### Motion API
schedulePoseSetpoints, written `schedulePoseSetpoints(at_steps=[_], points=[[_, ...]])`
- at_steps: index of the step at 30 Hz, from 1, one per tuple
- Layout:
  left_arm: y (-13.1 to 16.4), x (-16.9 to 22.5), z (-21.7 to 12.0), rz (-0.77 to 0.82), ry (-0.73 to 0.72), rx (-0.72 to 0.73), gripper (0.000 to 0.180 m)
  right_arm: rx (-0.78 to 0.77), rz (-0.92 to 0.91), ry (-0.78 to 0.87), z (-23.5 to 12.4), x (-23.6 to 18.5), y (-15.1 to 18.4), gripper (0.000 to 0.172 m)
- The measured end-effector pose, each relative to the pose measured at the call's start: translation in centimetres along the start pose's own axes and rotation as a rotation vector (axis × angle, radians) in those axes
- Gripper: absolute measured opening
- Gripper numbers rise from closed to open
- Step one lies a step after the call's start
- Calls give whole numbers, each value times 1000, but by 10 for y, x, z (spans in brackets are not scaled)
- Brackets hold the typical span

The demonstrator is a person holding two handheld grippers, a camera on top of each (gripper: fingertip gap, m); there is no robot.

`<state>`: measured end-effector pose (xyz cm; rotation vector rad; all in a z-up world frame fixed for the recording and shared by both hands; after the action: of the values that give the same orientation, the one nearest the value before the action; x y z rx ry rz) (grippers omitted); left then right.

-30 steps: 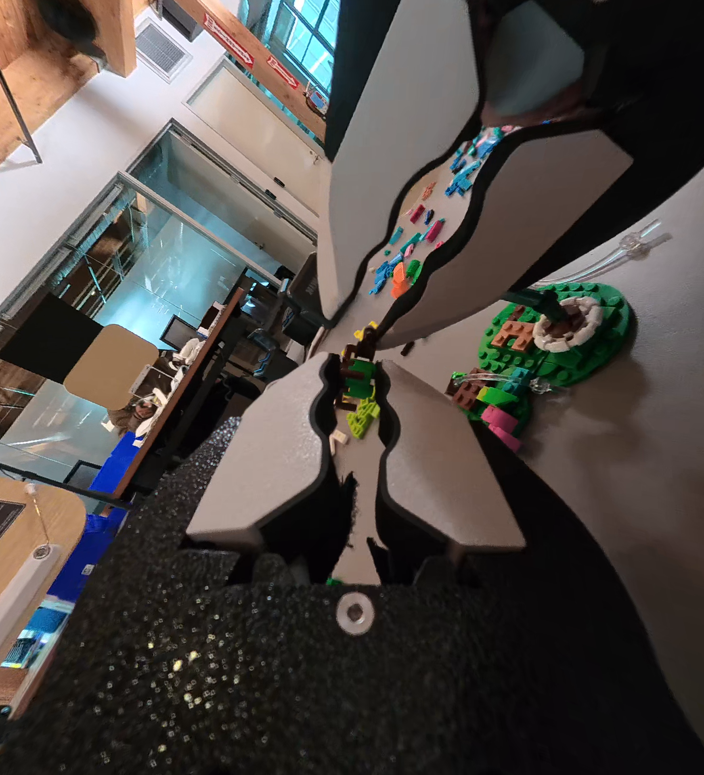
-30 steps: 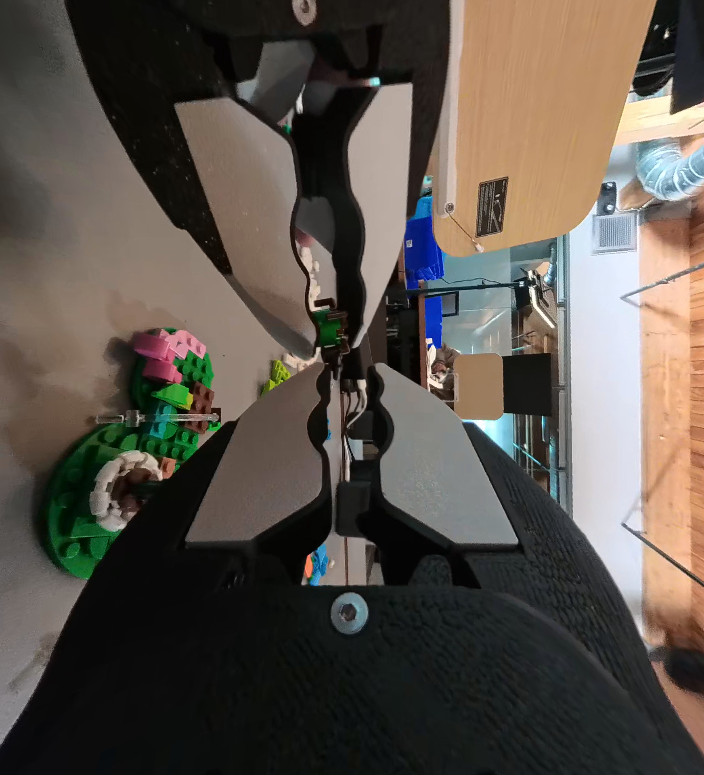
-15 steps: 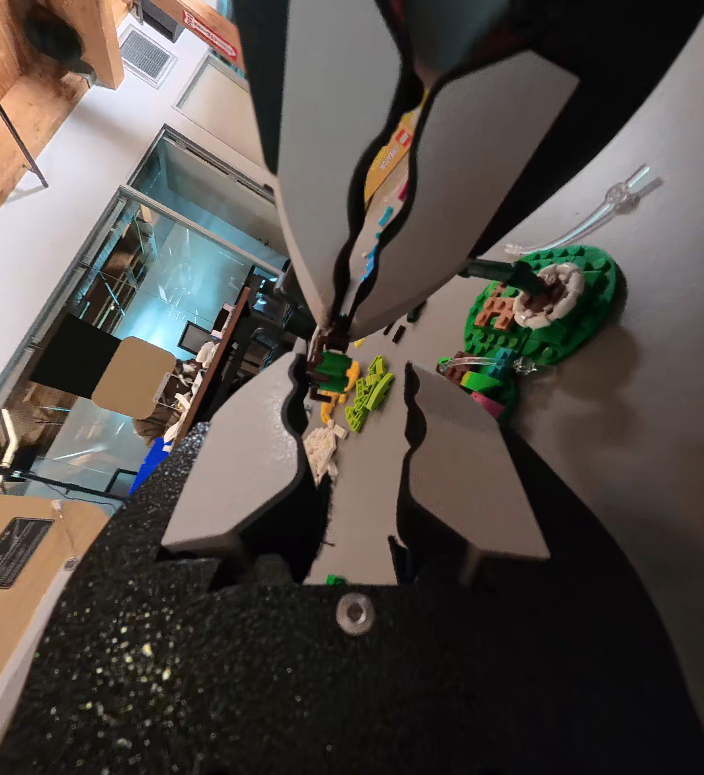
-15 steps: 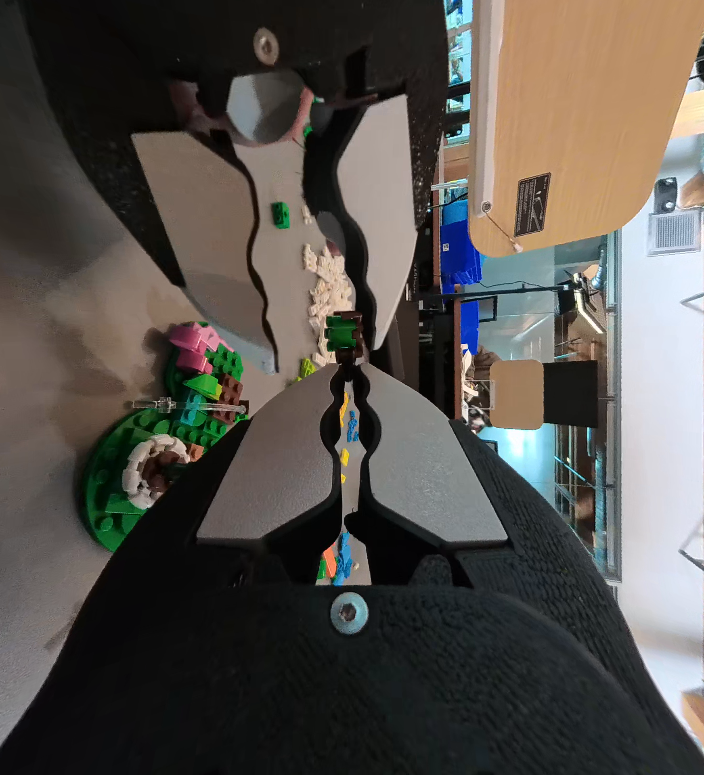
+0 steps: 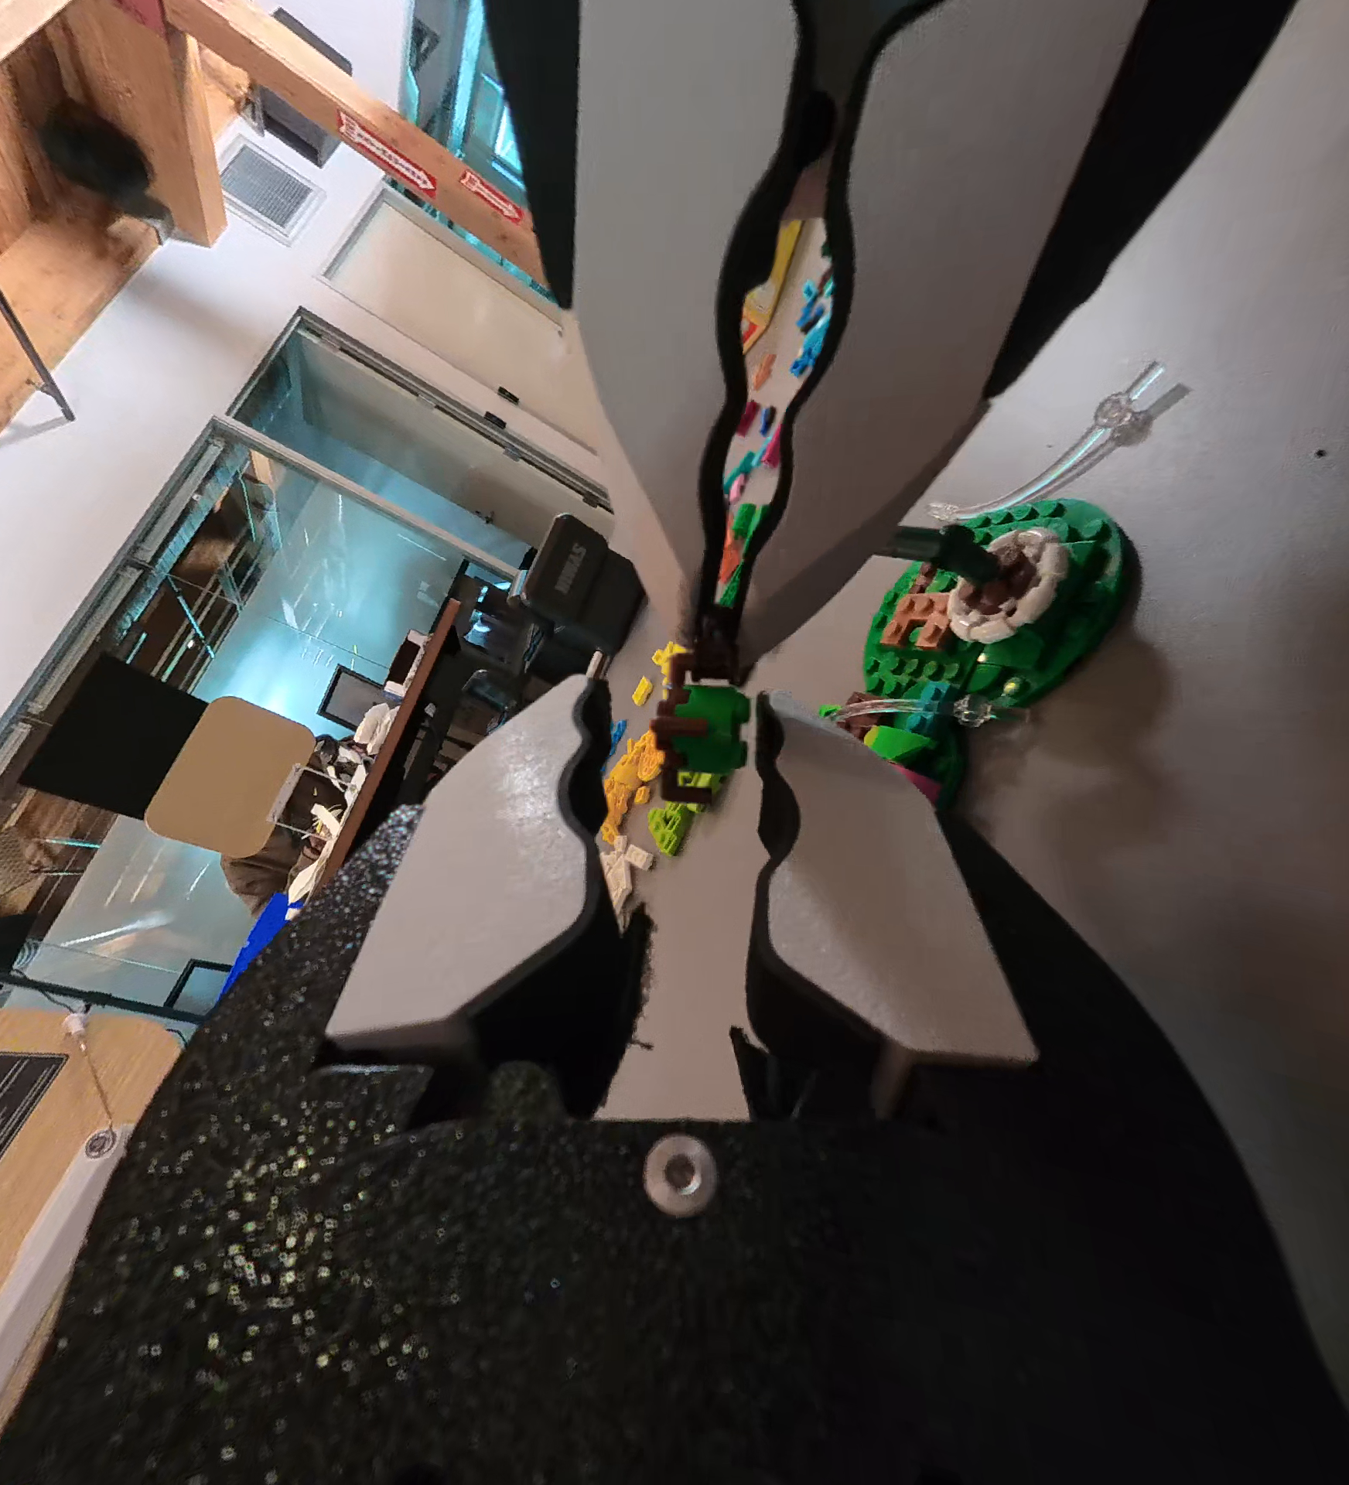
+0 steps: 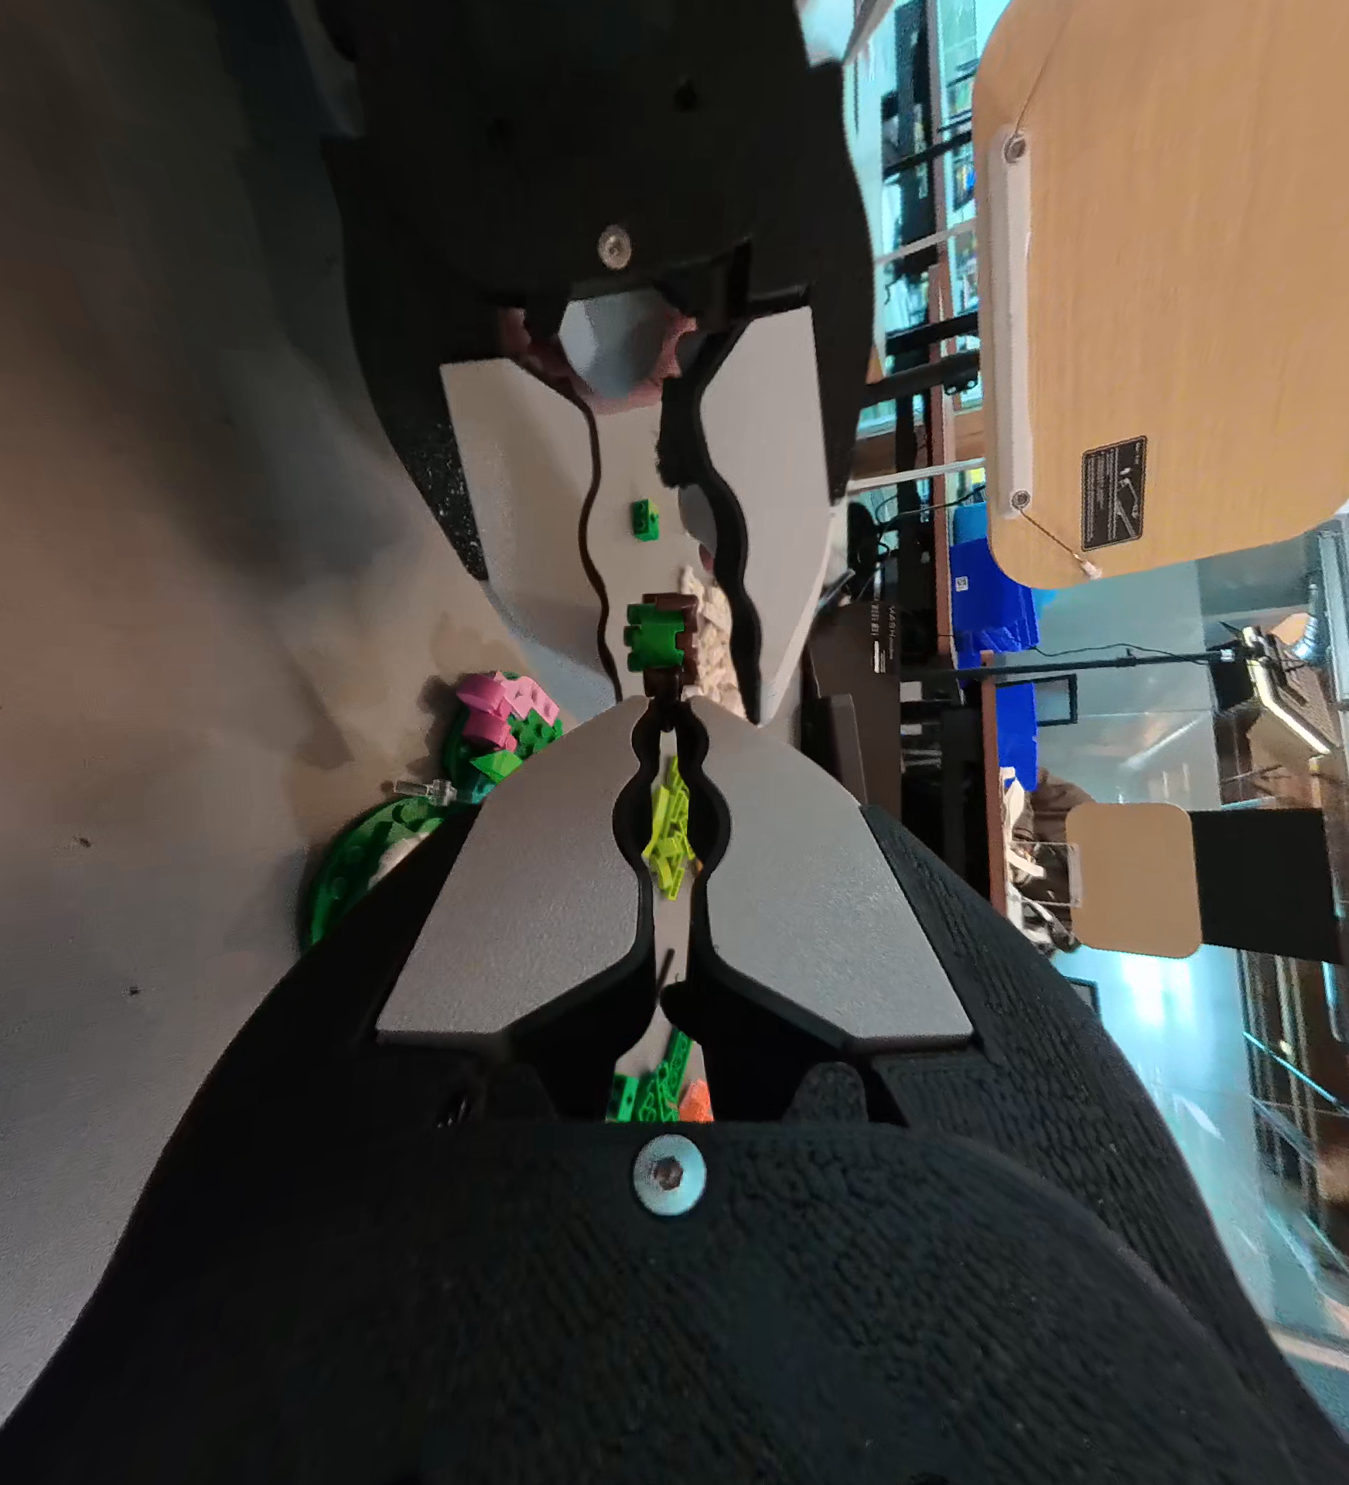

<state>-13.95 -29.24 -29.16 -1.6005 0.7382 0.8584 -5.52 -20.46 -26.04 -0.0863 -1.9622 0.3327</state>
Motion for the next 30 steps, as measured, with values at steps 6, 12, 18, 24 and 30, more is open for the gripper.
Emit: schedulePoseSetpoints(at_steps=[6,12,18,24,30], points=[[-3,2,-3,38,-2,35,16,8,13,7,-3,2,0,3],[-2,0,-2,75,-35,2,15,-54,-3,52,1,3,1,3],[-1,-7,2,43,-23,-116,14,-264,-62,129,14,0,-4,12],[-6,-8,1,77,8,-136,13,-294,-66,138,13,2,-9,5],[-6,-16,-1,-109,93,-96,17,-296,-197,202,9,3,-14,3]])
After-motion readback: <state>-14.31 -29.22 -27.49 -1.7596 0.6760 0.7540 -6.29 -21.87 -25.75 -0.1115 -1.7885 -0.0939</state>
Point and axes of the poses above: each gripper's, where its closed fingertips meet, z out along the fingers, y out of its underside, x = y × z across the jaws, the point moved 9 cm from there along -z, back along the fingers, and after that the axes turned 2 degrees about -x, right-handed, at the moved point
